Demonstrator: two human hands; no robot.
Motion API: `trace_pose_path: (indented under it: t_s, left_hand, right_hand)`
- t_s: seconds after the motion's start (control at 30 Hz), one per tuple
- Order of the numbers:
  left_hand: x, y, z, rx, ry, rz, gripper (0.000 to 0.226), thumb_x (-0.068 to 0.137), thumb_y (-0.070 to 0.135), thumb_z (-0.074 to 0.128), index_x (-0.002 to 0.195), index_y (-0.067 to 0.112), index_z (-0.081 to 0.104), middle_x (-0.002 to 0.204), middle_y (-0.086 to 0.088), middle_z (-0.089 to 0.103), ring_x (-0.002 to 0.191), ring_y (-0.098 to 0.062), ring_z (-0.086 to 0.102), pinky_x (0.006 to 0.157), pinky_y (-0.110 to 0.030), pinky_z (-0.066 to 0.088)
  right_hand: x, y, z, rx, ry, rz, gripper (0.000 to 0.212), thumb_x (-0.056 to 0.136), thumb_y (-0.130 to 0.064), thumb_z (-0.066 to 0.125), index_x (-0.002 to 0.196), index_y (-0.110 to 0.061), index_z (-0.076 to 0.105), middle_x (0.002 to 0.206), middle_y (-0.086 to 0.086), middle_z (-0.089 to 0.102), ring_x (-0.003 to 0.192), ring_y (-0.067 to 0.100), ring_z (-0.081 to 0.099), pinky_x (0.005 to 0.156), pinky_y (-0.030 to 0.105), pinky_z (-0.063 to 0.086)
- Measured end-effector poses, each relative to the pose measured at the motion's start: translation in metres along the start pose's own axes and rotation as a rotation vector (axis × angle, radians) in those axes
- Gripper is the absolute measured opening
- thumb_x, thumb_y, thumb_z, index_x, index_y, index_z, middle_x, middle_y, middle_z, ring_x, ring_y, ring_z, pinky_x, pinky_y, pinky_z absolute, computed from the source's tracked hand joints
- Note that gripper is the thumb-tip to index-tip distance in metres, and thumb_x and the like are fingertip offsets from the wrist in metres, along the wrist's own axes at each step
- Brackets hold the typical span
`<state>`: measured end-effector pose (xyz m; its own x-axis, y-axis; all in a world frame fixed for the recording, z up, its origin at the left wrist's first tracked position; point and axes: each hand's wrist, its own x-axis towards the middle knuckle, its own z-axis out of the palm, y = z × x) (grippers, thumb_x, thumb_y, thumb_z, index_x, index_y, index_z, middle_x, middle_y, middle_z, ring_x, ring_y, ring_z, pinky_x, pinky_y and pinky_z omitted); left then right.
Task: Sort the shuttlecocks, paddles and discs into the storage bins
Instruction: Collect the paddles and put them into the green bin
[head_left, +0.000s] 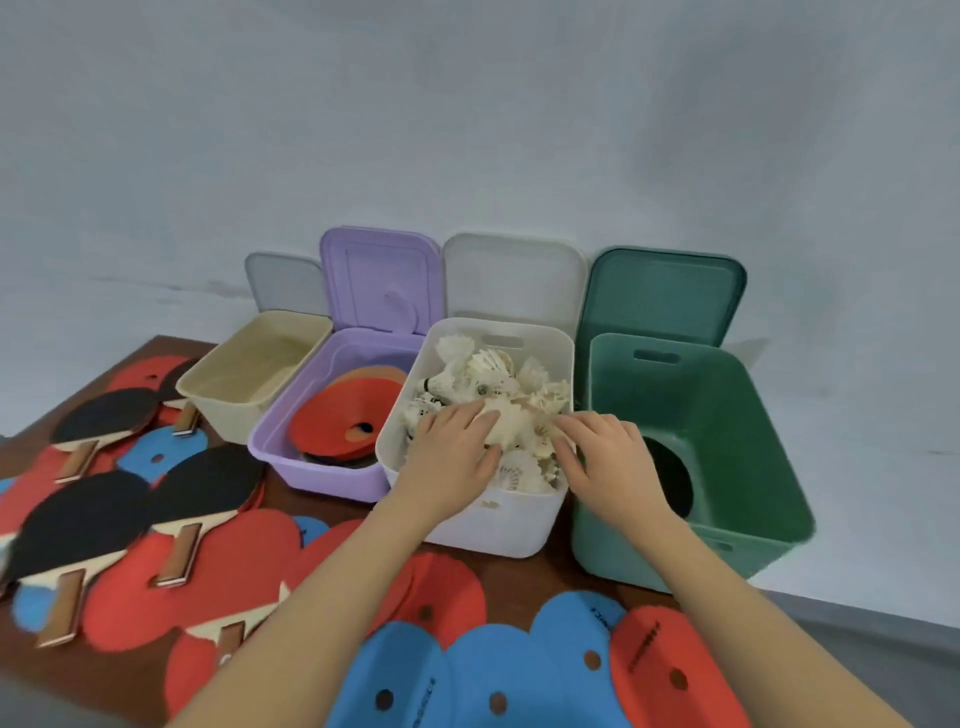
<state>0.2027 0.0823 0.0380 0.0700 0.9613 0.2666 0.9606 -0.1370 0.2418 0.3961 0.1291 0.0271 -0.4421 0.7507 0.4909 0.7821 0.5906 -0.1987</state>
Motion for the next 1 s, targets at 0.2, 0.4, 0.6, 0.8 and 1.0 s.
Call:
trace_pose_path:
  t_s: [0.2,0.4,0.6,0.8,1.0]
  left_hand:
    - [-0.073,-0.083,-0.019,-0.013,-0.026,-0.057,0.055,0.081,0.043,0.032,0.117,0.016,0.063,0.122,-0.003,0.061,0.111,-0.027,0.056,0.087,-0.042,0.040]
    - [-0.150,-0.154,-0.003,-0.001,-0.169,-0.200,0.042,0.094,0.036,0.044,0.134,0.022,0.047,0.140,0.001,0.043,0.128,-0.021,0.037,0.100,-0.035,0.026]
    - [-0.204,-0.203,0.026,-0.030,-0.424,-0.279,0.054,0.094,0.046,0.041,0.143,0.028,0.031,0.151,-0.002,0.027,0.136,-0.025,0.024,0.107,-0.040,0.020]
    - [-0.224,-0.213,0.049,-0.173,-0.512,-0.280,0.066,0.091,0.050,0.045,0.148,0.028,0.017,0.157,0.000,0.007,0.140,-0.027,0.015,0.111,-0.044,0.015]
    - [-0.229,-0.214,0.062,-0.253,-0.420,-0.343,0.062,0.093,0.049,0.043,0.147,0.029,0.020,0.158,0.002,0.007,0.139,-0.025,0.014,0.110,-0.043,0.015]
  right_hand:
    - [-0.020,-0.092,0.040,0.173,-0.016,0.027,0.040,0.092,-0.036,0.039,0.112,-0.013,0.065,0.097,0.001,0.067,0.089,0.024,0.062,0.075,0.037,0.049]
    - [-0.061,-0.165,0.090,0.177,-0.172,0.129,0.045,0.089,-0.042,0.036,0.113,-0.017,0.065,0.095,-0.001,0.066,0.086,0.026,0.063,0.072,0.036,0.046]
    - [-0.091,-0.213,0.148,0.065,-0.584,0.362,0.054,0.094,-0.051,0.038,0.142,-0.028,0.034,0.140,0.007,0.040,0.116,0.031,0.049,0.096,0.042,0.036]
    - [-0.107,-0.239,0.178,0.087,-0.681,0.539,0.062,0.093,-0.051,0.040,0.147,-0.026,0.021,0.154,0.014,0.016,0.131,0.039,0.032,0.105,0.046,0.027]
    - [-0.112,-0.243,0.183,0.226,-0.602,0.511,0.056,0.094,-0.042,0.046,0.145,-0.024,0.029,0.153,0.012,0.020,0.136,0.033,0.028,0.108,0.044,0.021]
